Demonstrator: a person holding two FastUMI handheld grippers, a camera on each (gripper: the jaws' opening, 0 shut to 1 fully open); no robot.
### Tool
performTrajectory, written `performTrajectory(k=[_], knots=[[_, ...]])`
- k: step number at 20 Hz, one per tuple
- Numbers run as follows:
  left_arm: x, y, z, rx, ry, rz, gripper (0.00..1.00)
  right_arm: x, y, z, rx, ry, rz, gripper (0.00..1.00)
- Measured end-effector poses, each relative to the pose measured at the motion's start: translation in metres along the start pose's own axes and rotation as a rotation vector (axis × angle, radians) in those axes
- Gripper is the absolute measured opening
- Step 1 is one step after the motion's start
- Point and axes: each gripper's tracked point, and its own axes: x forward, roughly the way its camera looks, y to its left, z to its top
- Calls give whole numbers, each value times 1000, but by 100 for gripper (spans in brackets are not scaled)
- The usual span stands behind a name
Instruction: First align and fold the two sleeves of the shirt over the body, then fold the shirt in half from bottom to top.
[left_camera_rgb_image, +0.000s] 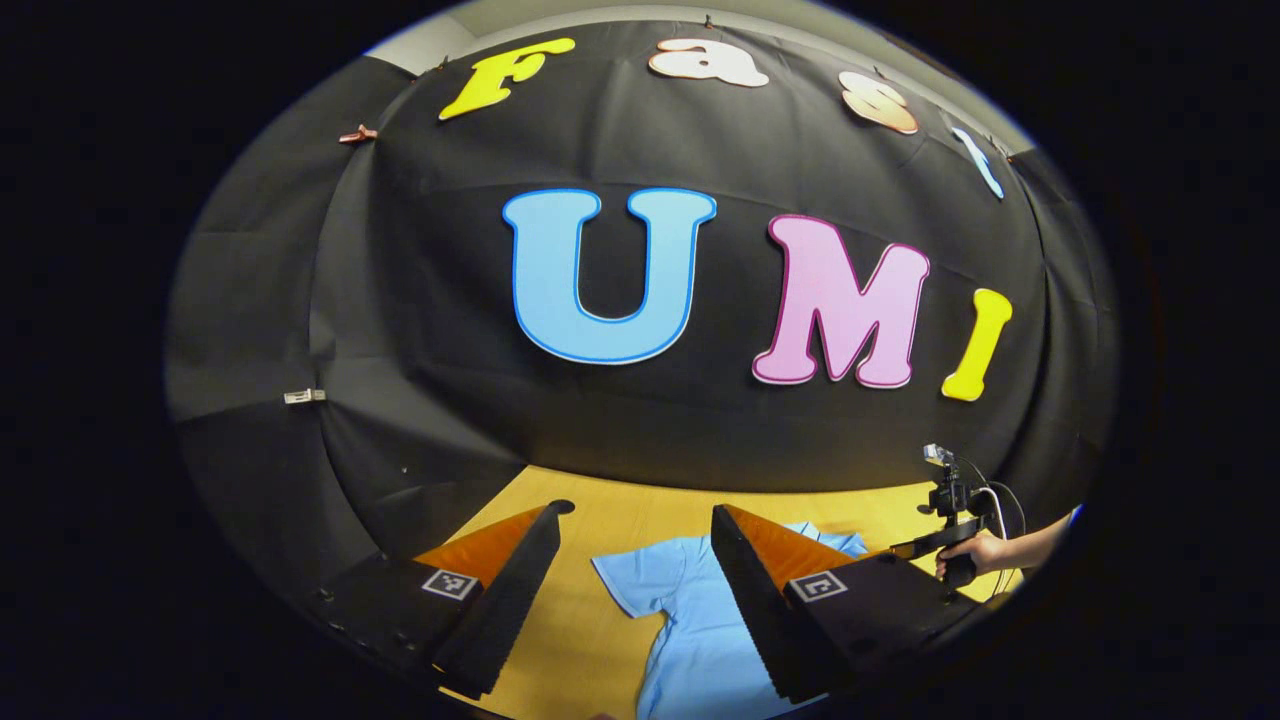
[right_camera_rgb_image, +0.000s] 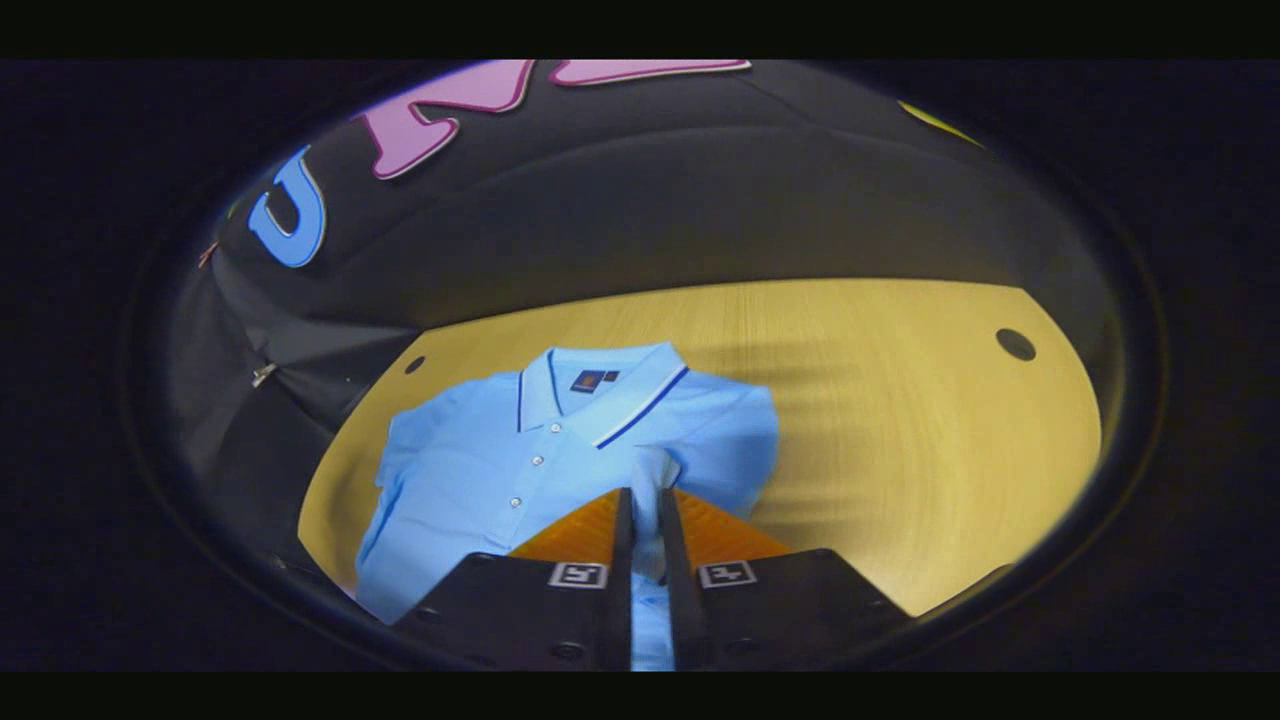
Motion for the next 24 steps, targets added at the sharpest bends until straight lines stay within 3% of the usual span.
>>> performTrajectory(k=[2,4,5,6,7,12,14,18,24], knots=[[8,2,-12,0,29,-12,97,4,1,-9,58,29,11,60],[21,2,-25,-14,66,-34,97,-5,2,-5,43,9,13,75],[30,2,-30,-24,84,-38,97,-12,5,0,24,-8,19,76],[41,3,-38,-33,102,-41,97,-23,7,6,6,-28,24,66],[53,3,-41,-37,111,-44,97,-35,11,12,-11,-50,32,76],[137,5,-76,-48,190,-42,97,-102,22,28,-101,-161,52,76],[177,12,-105,-75,275,-11,97,-120,8,17,-121,-159,24,77],[237,35,-175,-11,470,67,98,-149,-24,-10,-112,-137,-35,77],[258,22,-246,-20,691,37,97,-165,-68,-42,-27,-96,-101,77]])
